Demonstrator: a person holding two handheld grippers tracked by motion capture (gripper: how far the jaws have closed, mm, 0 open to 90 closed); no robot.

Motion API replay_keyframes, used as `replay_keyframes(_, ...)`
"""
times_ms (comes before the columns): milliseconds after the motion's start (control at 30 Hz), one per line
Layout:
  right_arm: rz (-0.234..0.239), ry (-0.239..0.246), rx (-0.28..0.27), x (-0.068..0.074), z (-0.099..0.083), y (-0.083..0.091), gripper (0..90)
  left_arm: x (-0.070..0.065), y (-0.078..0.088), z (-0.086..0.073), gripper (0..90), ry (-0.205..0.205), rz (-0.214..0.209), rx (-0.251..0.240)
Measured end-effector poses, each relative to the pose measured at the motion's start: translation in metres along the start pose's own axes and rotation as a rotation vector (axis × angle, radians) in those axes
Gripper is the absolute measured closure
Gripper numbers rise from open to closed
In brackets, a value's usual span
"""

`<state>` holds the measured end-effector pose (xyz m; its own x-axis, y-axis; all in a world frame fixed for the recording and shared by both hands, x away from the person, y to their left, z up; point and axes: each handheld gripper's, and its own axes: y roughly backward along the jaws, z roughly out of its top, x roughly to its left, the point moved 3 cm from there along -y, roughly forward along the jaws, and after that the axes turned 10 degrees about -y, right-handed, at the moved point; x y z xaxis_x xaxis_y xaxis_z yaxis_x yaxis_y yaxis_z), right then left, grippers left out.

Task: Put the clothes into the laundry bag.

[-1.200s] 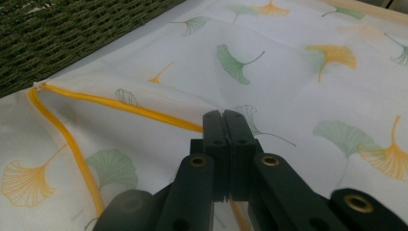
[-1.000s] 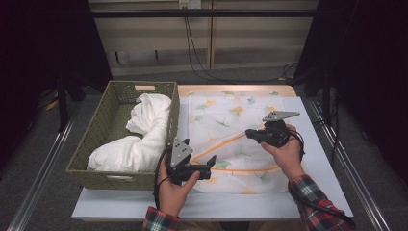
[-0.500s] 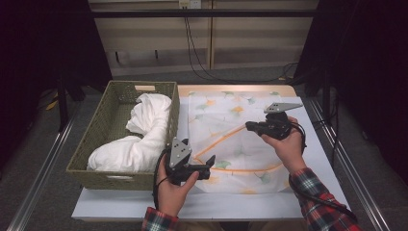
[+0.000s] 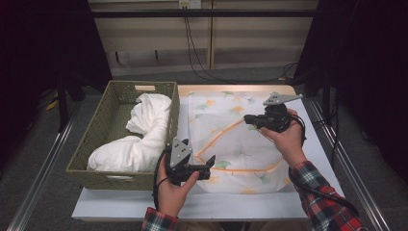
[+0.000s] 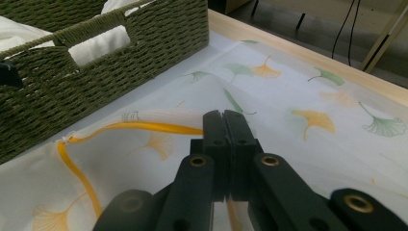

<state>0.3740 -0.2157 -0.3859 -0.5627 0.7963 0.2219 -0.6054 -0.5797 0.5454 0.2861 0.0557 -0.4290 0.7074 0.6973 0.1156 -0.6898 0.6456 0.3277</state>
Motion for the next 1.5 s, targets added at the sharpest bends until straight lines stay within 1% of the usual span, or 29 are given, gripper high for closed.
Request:
replay_keyframes(67, 0.000, 0.006, -0.006, 0.000, 0.004, 0.001, 89.4, 0.000, 0.000, 0.001, 0.6, 0.007, 0.001, -0.005)
replay_keyframes(200, 0.004, 0.012, -0.010, 0.001, 0.009, 0.003, 89.4, 0.000, 0.001, 0.001, 0.6, 0.005, 0.000, -0.004)
replay_keyframes(267, -0.001, 0.038, -0.008, 0.005, 0.014, 0.003, 89.4, 0.000, 0.000, 0.001, 1.0, 0.006, 0.002, -0.002)
replay_keyframes(333, 0.000, 0.048, -0.008, 0.008, 0.016, 0.003, 89.4, 0.000, 0.000, 0.001, 1.0, 0.010, -0.002, -0.004)
replay_keyframes(400, -0.003, 0.047, -0.010, 0.008, 0.017, 0.004, 89.4, 0.000, 0.001, 0.001, 1.0, 0.007, -0.001, -0.001)
replay_keyframes(500, -0.011, 0.040, -0.030, 0.010, 0.022, 0.004, 89.4, 0.001, 0.001, 0.000, 1.0, 0.010, 0.009, 0.007)
replay_keyframes(533, -0.011, 0.048, -0.029, 0.010, 0.023, 0.004, 89.4, 0.001, 0.001, 0.000, 1.0, 0.008, 0.010, 0.010)
replay_keyframes(633, -0.009, 0.049, -0.031, 0.009, 0.025, 0.004, 89.4, 0.002, 0.000, 0.000, 1.0, 0.009, 0.010, 0.011)
replay_keyframes(667, -0.012, 0.044, -0.034, 0.009, 0.026, 0.005, 89.4, 0.002, 0.000, 0.000, 1.0, 0.011, 0.001, 0.004)
replay_keyframes(767, -0.011, 0.050, -0.041, 0.010, 0.030, 0.008, 89.4, 0.002, -0.001, 0.000, 1.0, 0.009, 0.000, 0.011)
replay_keyframes(800, -0.013, 0.051, -0.041, 0.010, 0.030, 0.009, 89.4, 0.003, -0.001, 0.000, 1.0, 0.015, -0.001, 0.007)
replay_keyframes(833, -0.017, 0.052, -0.040, 0.010, 0.031, 0.010, 89.4, 0.003, -0.001, 0.000, 1.0, 0.019, 0.007, 0.013)
replay_keyframes(900, -0.016, 0.052, -0.046, 0.010, 0.032, 0.012, 89.4, 0.004, -0.001, -0.001, 1.0, 0.014, 0.014, 0.022)
replay_keyframes(933, -0.010, 0.050, -0.050, 0.010, 0.033, 0.013, 89.4, 0.004, -0.001, -0.001, 1.0, 0.013, 0.012, 0.018)
replay_keyframes(967, -0.011, 0.052, -0.053, 0.012, 0.035, 0.016, 89.4, 0.004, -0.002, -0.001, 1.0, 0.010, 0.011, 0.026)
replay_keyframes(1033, -0.008, 0.061, -0.061, 0.013, 0.036, 0.018, 89.4, 0.003, -0.003, -0.001, 1.0, 0.009, 0.009, 0.026)
replay_keyframes(1233, -0.011, 0.063, -0.064, 0.014, 0.038, 0.022, 89.4, 0.003, -0.004, 0.000, 1.0, 0.013, 0.005, 0.027)
replay_keyframes(1267, -0.009, 0.060, -0.066, 0.013, 0.039, 0.023, 89.4, 0.003, -0.004, 0.000, 1.0, 0.013, 0.004, 0.035)
replay_keyframes(1300, -0.010, 0.061, -0.067, 0.013, 0.039, 0.023, 89.4, 0.003, -0.005, 0.000, 1.0, 0.021, -0.010, 0.031)
replay_keyframes(1333, -0.016, 0.064, -0.068, 0.013, 0.039, 0.024, 89.4, 0.004, -0.005, 0.001, 1.0, 0.018, 0.002, 0.038)
replay_keyframes(1367, -0.014, 0.068, -0.063, 0.012, 0.038, 0.024, 89.4, 0.004, -0.006, 0.001, 1.0, 0.021, -0.005, 0.034)
replay_keyframes(1400, -0.015, 0.072, -0.059, 0.012, 0.038, 0.024, 89.4, 0.004, -0.006, 0.001, 1.0, 0.029, -0.003, 0.037)
replay_keyframes(1433, -0.015, 0.071, -0.058, 0.011, 0.038, 0.024, 89.4, 0.005, -0.007, 0.001, 1.0, 0.024, -0.004, 0.041)
replay_keyframes(1500, -0.016, 0.069, -0.056, 0.010, 0.036, 0.024, 89.4, 0.005, -0.009, 0.003, 1.0, 0.031, -0.003, 0.045)
